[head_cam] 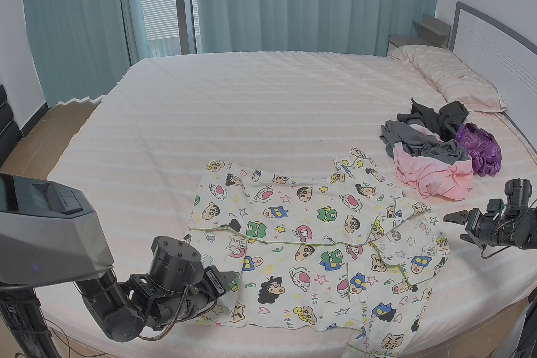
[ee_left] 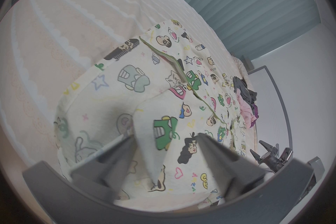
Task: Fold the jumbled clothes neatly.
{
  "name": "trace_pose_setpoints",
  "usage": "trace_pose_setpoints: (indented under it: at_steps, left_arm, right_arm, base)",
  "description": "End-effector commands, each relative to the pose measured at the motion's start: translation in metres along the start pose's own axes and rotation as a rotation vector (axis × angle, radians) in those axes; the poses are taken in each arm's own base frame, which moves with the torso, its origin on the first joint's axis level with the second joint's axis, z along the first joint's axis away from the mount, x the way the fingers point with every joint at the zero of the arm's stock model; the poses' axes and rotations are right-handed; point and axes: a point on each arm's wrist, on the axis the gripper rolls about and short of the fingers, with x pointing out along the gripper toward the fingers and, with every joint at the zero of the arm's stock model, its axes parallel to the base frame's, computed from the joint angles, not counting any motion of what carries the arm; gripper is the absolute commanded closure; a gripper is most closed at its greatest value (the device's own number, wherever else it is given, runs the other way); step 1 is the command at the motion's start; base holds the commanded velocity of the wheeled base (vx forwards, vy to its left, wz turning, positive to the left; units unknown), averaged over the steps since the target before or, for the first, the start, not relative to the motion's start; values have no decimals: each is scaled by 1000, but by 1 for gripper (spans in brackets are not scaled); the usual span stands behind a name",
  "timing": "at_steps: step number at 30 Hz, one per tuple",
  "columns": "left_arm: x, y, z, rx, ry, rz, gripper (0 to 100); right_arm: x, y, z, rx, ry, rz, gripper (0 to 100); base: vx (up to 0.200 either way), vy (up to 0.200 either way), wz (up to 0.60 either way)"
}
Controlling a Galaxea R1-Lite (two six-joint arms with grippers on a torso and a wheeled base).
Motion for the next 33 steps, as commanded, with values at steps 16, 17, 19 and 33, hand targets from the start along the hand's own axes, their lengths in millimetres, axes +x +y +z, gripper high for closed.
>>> trace_pose_setpoints:
  at_steps: [16,17,19,33]
  left_arm:
    - [-19,12,61,138,-177,-5,100]
    - [-17,15,67,147,-171,-17,100]
    - [-17,15,67,147,-171,-17,100]
    - [28,56,113,123,-137,-5,100]
  right_arm:
    - [1,-2,-4,3,14,-6,0]
    - [1,-2,-4,4,16,-7,0]
    - [1,-2,-4,4,16,-7,0]
    - [0,-3,-6,6,19,-10,0]
  base:
    - [0,0,0]
    - [0,0,0]
    - [0,0,0]
    - [0,0,0]
